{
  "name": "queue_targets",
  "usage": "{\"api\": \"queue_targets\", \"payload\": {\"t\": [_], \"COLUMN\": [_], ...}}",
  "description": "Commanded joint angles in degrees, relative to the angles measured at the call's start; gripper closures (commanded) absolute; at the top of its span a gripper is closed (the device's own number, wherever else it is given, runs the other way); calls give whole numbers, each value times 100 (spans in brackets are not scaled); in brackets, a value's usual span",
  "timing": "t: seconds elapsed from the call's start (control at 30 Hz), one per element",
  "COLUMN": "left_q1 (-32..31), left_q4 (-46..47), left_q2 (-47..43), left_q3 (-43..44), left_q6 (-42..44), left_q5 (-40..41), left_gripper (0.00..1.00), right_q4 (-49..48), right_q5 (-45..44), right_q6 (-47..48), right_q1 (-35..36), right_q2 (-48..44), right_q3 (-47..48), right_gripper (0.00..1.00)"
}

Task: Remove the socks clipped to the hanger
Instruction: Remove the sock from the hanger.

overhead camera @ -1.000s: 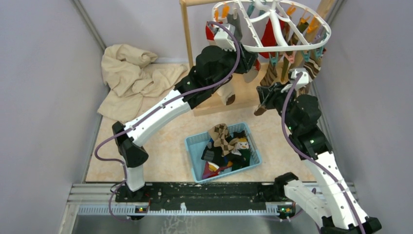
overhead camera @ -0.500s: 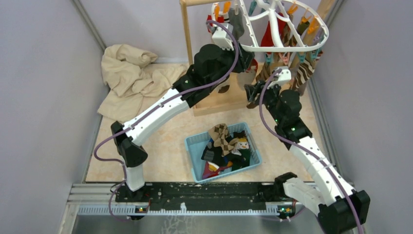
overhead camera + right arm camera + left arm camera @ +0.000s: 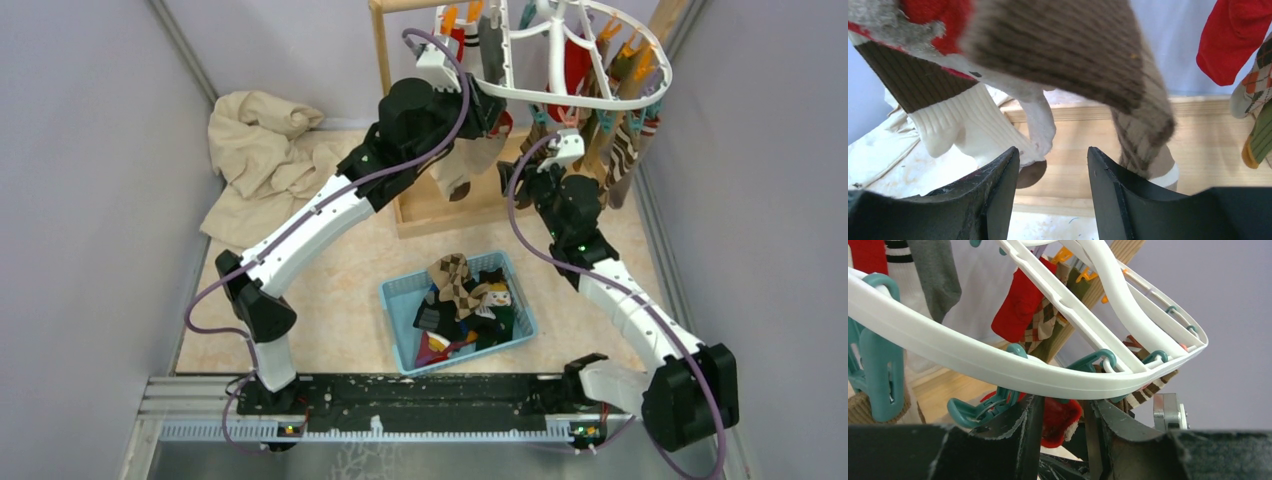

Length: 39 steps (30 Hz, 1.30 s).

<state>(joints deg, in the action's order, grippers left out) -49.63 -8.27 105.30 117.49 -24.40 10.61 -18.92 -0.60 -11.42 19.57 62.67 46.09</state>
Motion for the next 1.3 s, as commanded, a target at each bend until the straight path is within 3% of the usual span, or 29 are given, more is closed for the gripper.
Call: {"api": "queue_targets", "payload": {"t": [0.0,0.47,0.93,1.13,1.27], "left_q1": [105,201,265,278,278], "left_q4": [-1,-75,-109,-100,-99], "left_q2": [-209,-160,-119,-112,-81], "left_q3": [11,96,110,97,117], "left_q6": [-44,-117,-124,-141,-157], "left_q5": [-214,-557,-644,-683,-692], "left_gripper": [59,58,59,59,59], "right_q4": [-726,-1843,-3501,-3594,-3563], "right_q5": [150,1054,2649,2776,2896], "right_q6": [37,-364,-1411,-1494,-1568], "right_q1": [-123,-327,-638,-639,-639], "right_q2": [192,1123,1819,1922,1871], "right_q3": [166,412,316,311,262], "right_gripper": [47,46,48,59,75]}}
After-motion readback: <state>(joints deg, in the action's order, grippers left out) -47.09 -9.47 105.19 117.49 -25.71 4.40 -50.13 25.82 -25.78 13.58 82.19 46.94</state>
